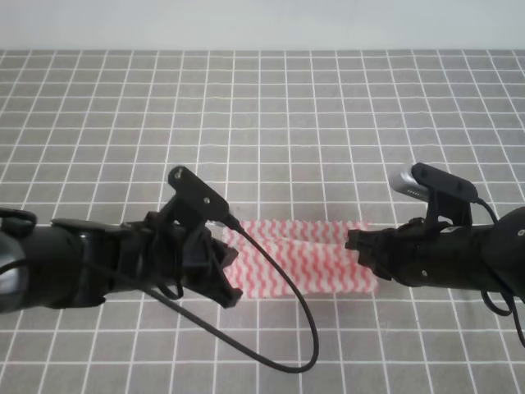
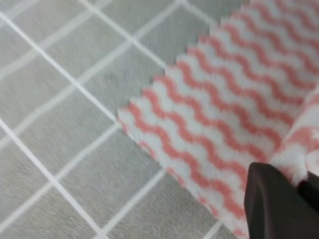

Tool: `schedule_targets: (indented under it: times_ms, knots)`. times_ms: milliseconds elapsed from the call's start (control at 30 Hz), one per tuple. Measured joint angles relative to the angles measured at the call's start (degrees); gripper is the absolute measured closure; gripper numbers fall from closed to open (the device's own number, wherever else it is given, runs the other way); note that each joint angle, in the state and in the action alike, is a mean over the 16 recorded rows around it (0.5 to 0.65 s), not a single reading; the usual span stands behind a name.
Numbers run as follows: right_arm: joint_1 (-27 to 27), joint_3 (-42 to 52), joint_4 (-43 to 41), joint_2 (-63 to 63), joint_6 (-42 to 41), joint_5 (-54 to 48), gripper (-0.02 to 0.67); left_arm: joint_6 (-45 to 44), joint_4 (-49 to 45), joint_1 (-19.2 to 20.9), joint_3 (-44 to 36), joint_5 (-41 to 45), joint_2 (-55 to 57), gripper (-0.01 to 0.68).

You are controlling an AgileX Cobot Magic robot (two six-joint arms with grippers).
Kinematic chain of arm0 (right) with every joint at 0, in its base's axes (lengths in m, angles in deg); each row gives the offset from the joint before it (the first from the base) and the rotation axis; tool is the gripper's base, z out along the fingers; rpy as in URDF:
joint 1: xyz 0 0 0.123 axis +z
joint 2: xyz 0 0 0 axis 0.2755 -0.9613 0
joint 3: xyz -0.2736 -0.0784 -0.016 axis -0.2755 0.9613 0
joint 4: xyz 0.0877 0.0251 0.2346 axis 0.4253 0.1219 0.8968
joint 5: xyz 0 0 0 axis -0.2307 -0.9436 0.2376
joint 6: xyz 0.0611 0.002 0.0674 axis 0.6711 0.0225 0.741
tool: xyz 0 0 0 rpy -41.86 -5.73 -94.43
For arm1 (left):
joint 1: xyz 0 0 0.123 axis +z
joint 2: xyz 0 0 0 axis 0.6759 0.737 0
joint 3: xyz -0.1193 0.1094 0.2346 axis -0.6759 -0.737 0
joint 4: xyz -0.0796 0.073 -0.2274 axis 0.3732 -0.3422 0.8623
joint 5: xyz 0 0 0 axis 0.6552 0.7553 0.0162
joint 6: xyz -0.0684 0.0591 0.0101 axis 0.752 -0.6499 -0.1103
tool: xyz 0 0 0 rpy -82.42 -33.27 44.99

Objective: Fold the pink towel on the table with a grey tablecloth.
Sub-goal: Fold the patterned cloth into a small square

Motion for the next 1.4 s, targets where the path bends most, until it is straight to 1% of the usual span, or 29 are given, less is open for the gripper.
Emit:
schedule_targets:
  times_ms: [800, 1400]
  knots:
    - [-0.2, -3.0, -0.2, -4.5, -1.3, 1.1, 0.664, -2.6, -0.1, 0.0, 1.7, -3.1, 4.7, 0.675]
    - [-2.6, -4.8, 0.0, -5.1, -1.6, 0.1, 0.664, -3.2, 0.0, 0.0, 4.4, -5.3, 6.6, 0.675]
